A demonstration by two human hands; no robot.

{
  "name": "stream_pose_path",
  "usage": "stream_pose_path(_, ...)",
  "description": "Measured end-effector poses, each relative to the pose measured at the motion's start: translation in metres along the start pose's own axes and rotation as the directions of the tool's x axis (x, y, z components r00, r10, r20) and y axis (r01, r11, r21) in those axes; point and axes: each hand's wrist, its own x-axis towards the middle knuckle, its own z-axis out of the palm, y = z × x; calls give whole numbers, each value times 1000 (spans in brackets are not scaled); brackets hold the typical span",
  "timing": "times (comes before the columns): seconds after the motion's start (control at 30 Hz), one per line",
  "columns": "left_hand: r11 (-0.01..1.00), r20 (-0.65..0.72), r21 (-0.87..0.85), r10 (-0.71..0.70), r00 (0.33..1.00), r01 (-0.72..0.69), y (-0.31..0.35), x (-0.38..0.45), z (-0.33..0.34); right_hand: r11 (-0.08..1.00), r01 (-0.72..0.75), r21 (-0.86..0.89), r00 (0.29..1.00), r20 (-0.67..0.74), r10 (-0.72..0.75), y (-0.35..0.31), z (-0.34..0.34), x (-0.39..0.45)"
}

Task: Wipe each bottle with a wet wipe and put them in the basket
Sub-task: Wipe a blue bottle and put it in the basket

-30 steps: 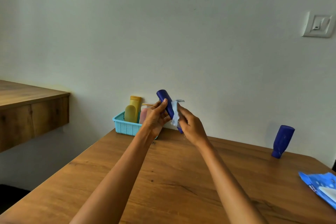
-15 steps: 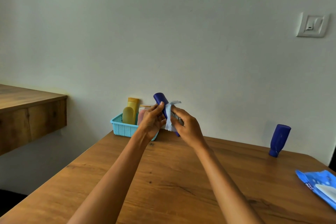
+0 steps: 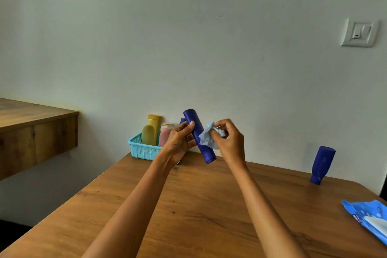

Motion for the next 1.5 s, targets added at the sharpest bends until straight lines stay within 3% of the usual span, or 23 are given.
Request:
stream_pose_path(0.17, 990, 104, 128, -74, 992, 61, -9, -3, 9, 988, -38, -150, 980, -199, 7, -8, -1, 4)
stream_pose_path(0.3, 981, 146, 183, -96, 985, 69, -11, -4, 18, 989, -62, -131, 980, -197, 35, -8, 1, 2)
stream_pose_path(0.53, 998, 71, 54, -29, 997, 25, -3, 0, 6, 987, -105, 123, 977, 196, 80, -16, 5, 4)
stream_pose_path(0.63, 998, 65, 53, -24, 998, 21, 0, 0, -2, 987, -125, 105, 949, 303, 88, -12, 0, 7)
stream_pose_path(0.7, 997, 84, 72, -40, 996, 34, 0, -1, -2, 991, -99, 95, 960, 272, 70, -10, -3, 7)
stream_pose_path(0.83, 987, 172, 140, -98, 980, 74, -3, -5, 5, 994, -110, -14, 992, 64, 111, -5, -7, 8)
stream_pose_path(0.93, 973, 244, 211, -144, 959, 92, -5, -6, 10, 988, -151, 44, 987, -51, 153, -2, -11, 11)
stream_pose_path(1.03, 980, 244, 182, -126, 962, 83, -6, -4, 12, 994, -88, 59, 995, -44, 91, -5, -11, 10)
stream_pose_path(1.2, 989, 182, 134, -93, 979, 69, -7, -2, 7, 987, -95, 126, 987, 143, 77, -6, -8, 9)
stream_pose_path(1.37, 978, 187, 188, -121, 975, 86, -7, -3, 11, 983, -175, 49, 984, 53, 172, 0, -11, 8)
stream_pose_path(1.43, 969, 205, 229, -143, 968, 95, -9, -3, 16, 990, -130, 52, 990, -47, 133, -4, -11, 10)
stream_pose_path(1.5, 967, 205, 234, -145, 968, 95, -11, -4, 19, 997, -63, 36, 996, -62, 65, -9, -9, 13)
